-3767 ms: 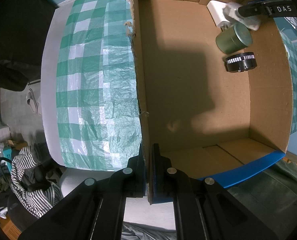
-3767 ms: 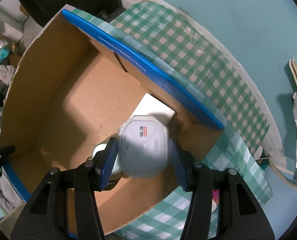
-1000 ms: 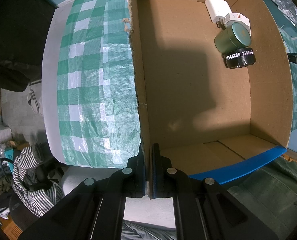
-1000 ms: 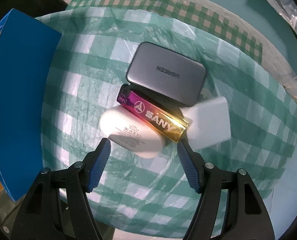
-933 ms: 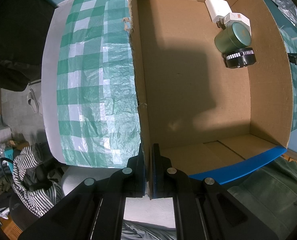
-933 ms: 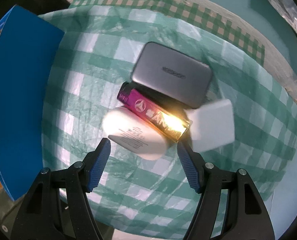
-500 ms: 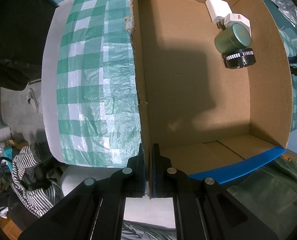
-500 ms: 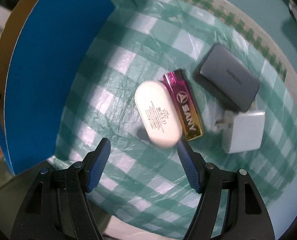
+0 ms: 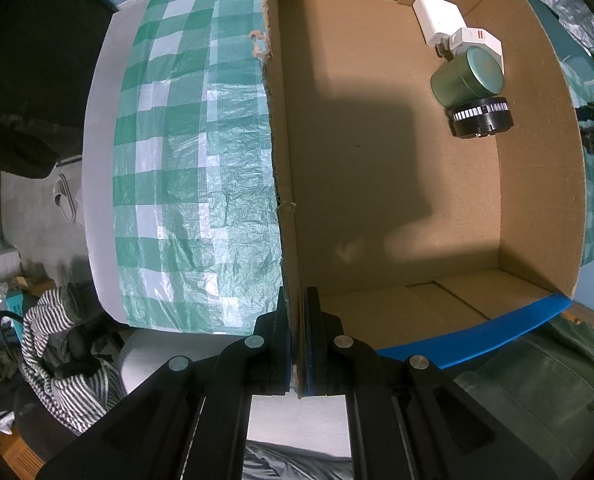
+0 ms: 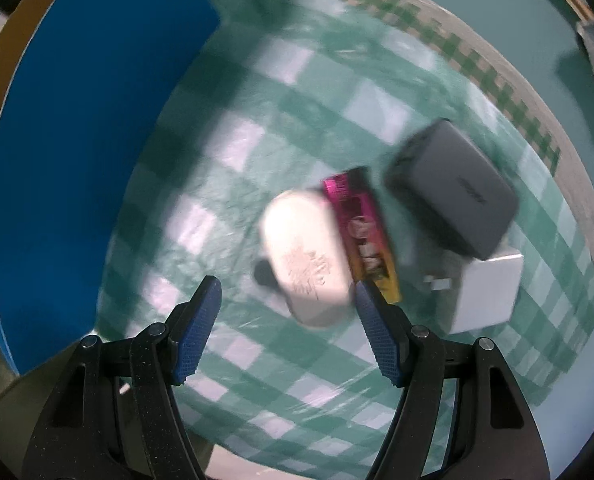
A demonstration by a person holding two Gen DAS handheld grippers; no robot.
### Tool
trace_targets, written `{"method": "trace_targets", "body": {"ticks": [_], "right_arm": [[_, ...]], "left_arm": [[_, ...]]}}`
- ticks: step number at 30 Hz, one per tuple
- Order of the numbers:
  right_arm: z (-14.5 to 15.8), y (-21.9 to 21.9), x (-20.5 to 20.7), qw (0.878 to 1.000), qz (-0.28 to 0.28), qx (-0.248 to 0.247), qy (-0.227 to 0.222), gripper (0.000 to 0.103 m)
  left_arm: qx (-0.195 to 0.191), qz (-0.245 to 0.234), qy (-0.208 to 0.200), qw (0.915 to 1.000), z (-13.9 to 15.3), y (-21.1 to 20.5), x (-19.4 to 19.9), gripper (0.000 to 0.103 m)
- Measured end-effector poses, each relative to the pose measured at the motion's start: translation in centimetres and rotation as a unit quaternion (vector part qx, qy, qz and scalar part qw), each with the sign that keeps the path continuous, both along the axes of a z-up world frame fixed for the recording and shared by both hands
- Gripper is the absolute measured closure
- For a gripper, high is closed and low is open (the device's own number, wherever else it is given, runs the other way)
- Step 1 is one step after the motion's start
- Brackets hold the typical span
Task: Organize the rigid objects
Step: 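Move the right gripper to the white oval case and grasp it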
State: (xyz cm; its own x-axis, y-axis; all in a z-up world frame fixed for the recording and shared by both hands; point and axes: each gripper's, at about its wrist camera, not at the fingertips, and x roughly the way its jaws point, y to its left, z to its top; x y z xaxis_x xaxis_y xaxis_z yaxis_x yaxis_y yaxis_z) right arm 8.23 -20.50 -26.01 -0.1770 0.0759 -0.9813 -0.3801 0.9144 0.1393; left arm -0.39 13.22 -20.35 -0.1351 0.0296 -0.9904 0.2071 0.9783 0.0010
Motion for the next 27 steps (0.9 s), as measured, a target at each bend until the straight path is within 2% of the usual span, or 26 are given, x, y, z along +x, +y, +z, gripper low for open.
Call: {"method": "trace_targets", "body": {"ticks": [3, 5, 11, 12, 14, 18, 20, 27], "right_arm": [[-0.1, 0.8, -0.3, 1.0, 0.017, 0.015, 0.014, 0.032], [0.0, 0.9, -0.1, 1.0, 0.021, 0.004, -0.006, 0.032], [-0.8, -0.1, 2.0, 0.998, -0.052, -0.035, -0.017, 0.033], [-0.8, -0.1, 2.3, 0.997, -0.06, -0.04, -0.021, 0.035], [-0.9, -0.1, 3.2, 0.996, -0.071, -0.045, -0.032, 0.048], [-1.1, 0.2, 3.6, 0.994, -0.083, -0.063, -0.026, 0.056], [-1.1, 0.1, 3.4, 0.994, -0.087, -0.063, -0.02, 0.065], [-2.0, 0.5, 2.1, 0.993, -0.101, -0.063, -0.001, 0.065]], "left_arm": [[-0.001, 0.001, 0.0, 1.0, 0.0, 0.2, 0.0, 0.098], [-0.001, 0.001, 0.001, 1.0, -0.1, 0.2, 0.0, 0.098], [-0.001, -0.001, 0.002, 1.0, -0.3, 0.3, -0.1, 0.098], [-0.002, -0.001, 0.002, 1.0, -0.3, 0.3, -0.1, 0.098], [-0.002, -0.001, 0.002, 1.0, -0.3, 0.3, -0.1, 0.098], [-0.003, 0.0, 0.002, 1.0, -0.3, 0.3, -0.1, 0.098], [-0.004, 0.001, 0.002, 1.0, -0.2, 0.3, -0.1, 0.098], [-0.004, 0.001, 0.002, 1.0, -0.2, 0.4, 0.0, 0.098]]}}
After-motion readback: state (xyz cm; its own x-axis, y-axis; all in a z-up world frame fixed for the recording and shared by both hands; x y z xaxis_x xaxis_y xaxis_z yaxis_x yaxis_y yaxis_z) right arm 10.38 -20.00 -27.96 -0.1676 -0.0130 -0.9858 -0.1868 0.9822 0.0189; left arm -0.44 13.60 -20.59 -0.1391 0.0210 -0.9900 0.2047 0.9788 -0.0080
